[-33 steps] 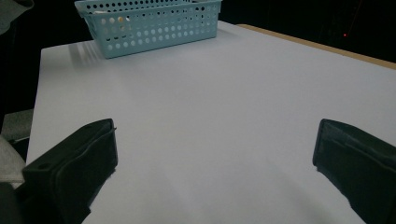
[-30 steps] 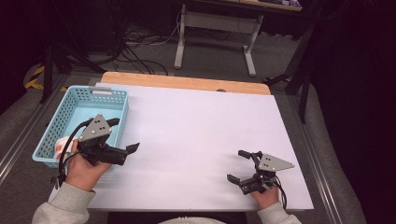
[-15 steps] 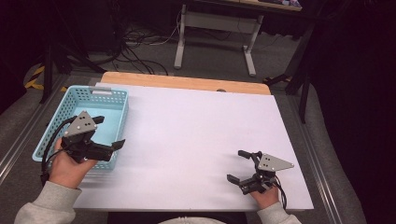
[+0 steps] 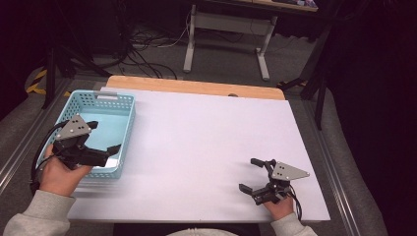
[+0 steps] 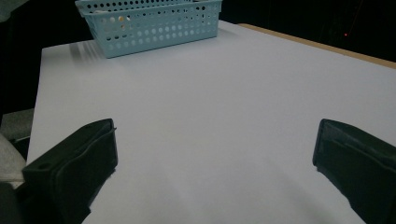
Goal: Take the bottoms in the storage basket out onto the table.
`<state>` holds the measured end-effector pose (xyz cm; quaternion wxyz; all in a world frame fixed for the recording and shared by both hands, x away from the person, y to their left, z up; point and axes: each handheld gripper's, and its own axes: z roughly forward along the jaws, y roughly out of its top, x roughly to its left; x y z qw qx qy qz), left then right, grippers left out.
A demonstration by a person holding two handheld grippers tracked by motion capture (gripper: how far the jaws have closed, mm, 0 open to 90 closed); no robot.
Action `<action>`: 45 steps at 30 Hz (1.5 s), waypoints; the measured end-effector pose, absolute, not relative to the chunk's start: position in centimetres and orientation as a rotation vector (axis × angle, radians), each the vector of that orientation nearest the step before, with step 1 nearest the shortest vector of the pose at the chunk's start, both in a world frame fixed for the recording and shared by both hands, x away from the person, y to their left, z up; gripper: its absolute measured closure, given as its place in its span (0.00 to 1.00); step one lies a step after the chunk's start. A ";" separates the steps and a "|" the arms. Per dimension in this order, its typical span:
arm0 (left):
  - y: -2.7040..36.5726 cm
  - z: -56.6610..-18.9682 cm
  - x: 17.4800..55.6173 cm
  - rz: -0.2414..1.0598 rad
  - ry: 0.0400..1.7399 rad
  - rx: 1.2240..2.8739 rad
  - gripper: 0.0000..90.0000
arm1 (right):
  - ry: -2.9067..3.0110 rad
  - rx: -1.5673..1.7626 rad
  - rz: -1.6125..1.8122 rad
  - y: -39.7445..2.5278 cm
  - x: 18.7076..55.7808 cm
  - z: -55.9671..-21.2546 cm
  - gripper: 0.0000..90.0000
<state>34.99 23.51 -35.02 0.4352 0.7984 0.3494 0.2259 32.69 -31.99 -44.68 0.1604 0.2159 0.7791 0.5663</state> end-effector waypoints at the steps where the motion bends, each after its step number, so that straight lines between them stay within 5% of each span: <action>1: 23.7 -35.0 35.0 0.562 0.877 1.989 0.01 | 2.227 0.617 1.617 -32.0 32.7 -44.7 0.01; 45: 28.9 -36.3 36.3 0.579 1.103 2.090 0.01 | 2.238 0.600 1.609 -31.8 32.7 -44.7 0.01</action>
